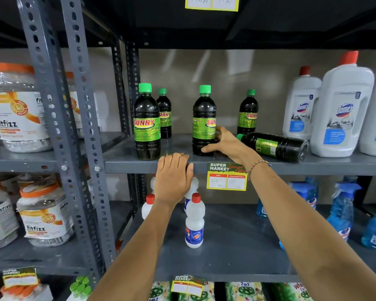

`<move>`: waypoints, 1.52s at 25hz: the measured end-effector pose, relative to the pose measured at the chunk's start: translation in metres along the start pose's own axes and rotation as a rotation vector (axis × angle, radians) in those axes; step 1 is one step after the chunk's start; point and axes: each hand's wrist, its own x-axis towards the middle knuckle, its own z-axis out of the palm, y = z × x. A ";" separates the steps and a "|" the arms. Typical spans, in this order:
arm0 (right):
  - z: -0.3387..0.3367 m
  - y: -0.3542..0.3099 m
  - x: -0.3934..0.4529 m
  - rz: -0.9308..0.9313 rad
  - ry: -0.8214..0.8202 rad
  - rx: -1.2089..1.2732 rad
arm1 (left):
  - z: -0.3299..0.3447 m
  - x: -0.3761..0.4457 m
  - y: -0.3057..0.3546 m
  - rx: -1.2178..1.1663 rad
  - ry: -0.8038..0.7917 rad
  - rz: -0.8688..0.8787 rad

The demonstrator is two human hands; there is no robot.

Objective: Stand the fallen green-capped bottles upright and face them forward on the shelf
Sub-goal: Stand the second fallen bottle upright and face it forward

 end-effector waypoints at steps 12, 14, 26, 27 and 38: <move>0.002 -0.002 -0.003 -0.013 0.078 -0.096 | -0.003 0.001 0.002 -0.044 -0.022 -0.012; 0.002 -0.003 -0.003 -0.002 0.067 -0.082 | -0.013 0.007 0.009 -0.095 -0.076 -0.099; -0.020 0.003 -0.009 0.011 -0.038 -0.039 | -0.001 0.104 -0.001 -0.984 -0.868 -0.512; -0.019 0.003 -0.008 0.002 -0.028 -0.082 | 0.003 0.105 -0.004 -0.972 -0.844 -0.507; -0.028 0.005 -0.018 -0.056 -0.023 -0.152 | -0.007 0.094 -0.001 -1.032 -0.720 -0.440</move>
